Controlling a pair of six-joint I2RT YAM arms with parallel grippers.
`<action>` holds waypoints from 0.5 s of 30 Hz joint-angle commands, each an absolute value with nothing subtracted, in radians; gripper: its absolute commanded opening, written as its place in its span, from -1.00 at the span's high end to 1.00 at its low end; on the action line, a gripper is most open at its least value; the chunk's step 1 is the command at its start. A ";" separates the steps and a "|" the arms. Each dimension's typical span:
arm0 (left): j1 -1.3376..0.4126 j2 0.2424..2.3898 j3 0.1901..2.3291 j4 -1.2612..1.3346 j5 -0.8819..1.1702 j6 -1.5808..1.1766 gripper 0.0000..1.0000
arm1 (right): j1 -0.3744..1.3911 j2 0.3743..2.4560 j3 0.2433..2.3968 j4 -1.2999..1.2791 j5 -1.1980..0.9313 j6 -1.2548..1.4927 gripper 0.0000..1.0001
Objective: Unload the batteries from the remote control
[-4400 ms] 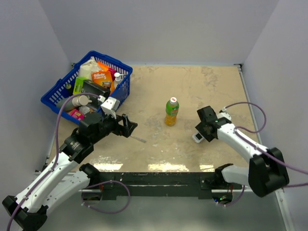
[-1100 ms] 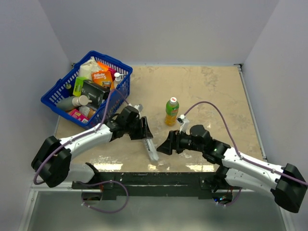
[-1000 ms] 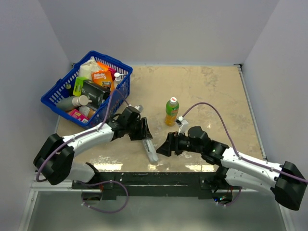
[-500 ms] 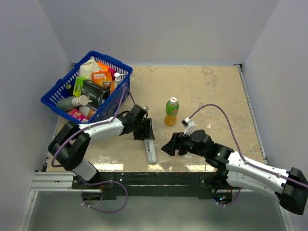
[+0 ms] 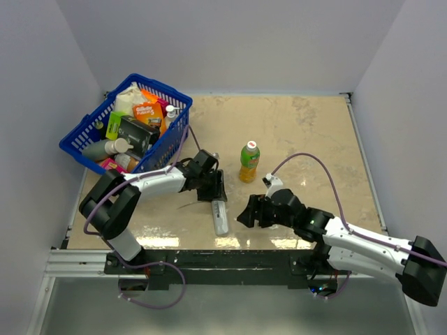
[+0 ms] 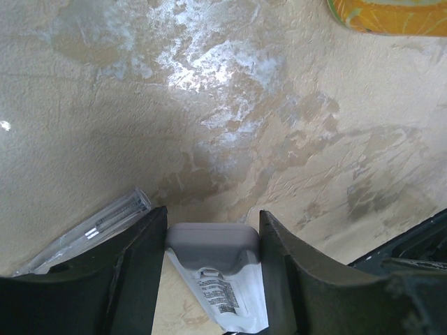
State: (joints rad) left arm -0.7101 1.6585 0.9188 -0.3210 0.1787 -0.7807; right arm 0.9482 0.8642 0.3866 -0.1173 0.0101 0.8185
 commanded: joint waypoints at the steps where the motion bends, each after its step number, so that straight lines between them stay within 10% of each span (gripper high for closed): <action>1: -0.718 1.660 0.951 -0.305 0.199 -0.770 0.87 | 0.951 0.884 0.396 -0.117 0.031 0.844 -0.50; 15: -0.710 1.468 0.885 -0.284 0.219 -0.942 1.00 | 1.025 1.126 0.344 0.333 -0.038 0.819 -0.59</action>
State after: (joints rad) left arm -0.7101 1.5417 0.9134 -0.3130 0.1982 -0.8715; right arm 1.0027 1.0485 0.3500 0.1604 -0.0387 0.8291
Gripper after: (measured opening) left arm 0.556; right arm 0.807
